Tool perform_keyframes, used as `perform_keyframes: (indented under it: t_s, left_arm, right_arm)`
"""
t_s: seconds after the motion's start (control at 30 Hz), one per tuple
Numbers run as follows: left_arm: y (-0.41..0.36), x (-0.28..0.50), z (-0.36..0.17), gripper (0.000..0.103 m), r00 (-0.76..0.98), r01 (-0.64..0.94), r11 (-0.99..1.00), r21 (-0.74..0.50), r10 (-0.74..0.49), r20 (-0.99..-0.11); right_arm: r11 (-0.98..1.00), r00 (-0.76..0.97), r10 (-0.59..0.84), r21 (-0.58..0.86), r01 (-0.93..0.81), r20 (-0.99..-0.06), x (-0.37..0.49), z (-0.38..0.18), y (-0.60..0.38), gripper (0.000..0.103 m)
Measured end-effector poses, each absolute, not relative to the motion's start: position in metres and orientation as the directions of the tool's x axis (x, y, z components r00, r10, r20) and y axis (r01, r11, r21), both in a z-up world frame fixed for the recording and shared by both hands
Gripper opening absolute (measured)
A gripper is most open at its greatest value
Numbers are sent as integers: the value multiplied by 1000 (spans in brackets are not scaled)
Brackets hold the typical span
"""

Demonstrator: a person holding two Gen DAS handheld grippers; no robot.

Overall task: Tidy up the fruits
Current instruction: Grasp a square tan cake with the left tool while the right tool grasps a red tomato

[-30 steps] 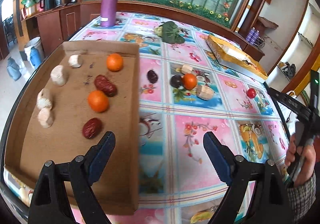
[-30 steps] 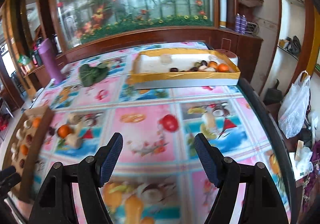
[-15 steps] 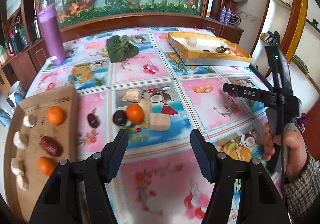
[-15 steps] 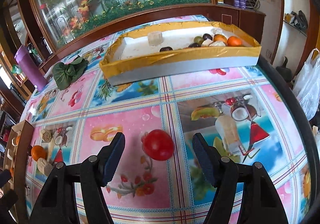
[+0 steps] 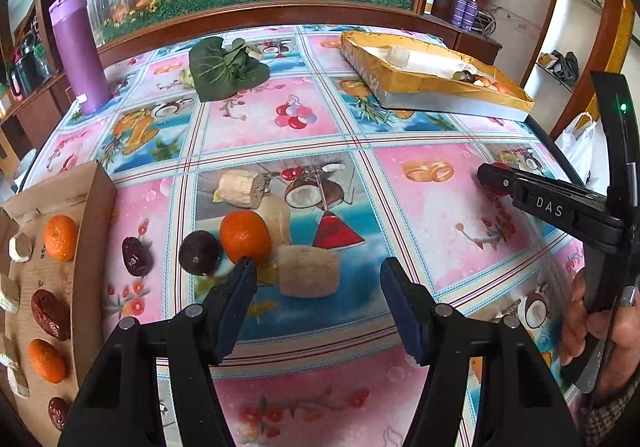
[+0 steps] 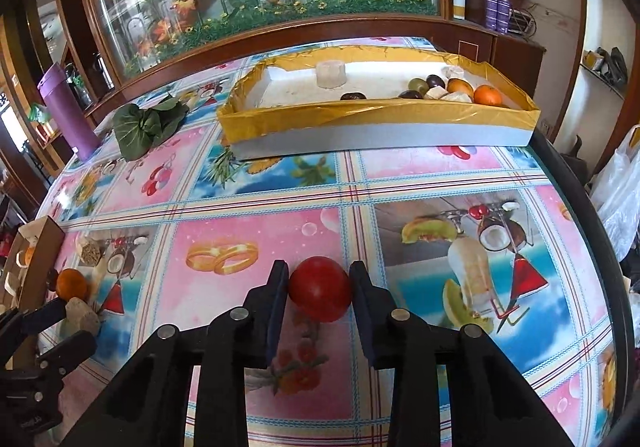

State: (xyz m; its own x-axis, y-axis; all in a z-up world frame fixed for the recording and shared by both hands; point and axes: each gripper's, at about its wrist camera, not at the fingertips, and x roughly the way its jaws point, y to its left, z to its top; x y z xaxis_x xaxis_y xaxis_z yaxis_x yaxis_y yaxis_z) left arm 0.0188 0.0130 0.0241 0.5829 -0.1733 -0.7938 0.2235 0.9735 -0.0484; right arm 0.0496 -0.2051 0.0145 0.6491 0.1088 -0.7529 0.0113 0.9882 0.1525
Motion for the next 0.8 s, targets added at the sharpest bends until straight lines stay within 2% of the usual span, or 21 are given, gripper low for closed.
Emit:
perform_keyframes:
  t_s: [0.1, 0.4, 0.5, 0.57, 0.8]
  left_arm:
    - [8, 15, 23, 43, 575, 227, 973, -52, -176, -799]
    - [9, 25, 13, 43, 565, 195, 979, -61, -163, -809]
    - [6, 23, 14, 29, 576, 195, 980, -28, -138, -805]
    - [8, 20, 15, 29, 568, 193, 980, -57, -159, -808]
    - [35, -13, 42, 29, 601, 159, 976, -146, -213, -771]
  right_arm:
    - [987, 653, 118, 158, 3, -748, 48, 17, -204, 32]
    - [983, 661, 143, 182, -10, -737, 46, 23, -203, 32]
    - [981, 661, 151, 191, -11, -735, 46, 23, -204, 31]
    - [978, 661, 166, 209, -14, -732, 45, 24, -206, 29]
    - [910, 650, 343, 411, -50, -679, 46, 23, -223, 23]
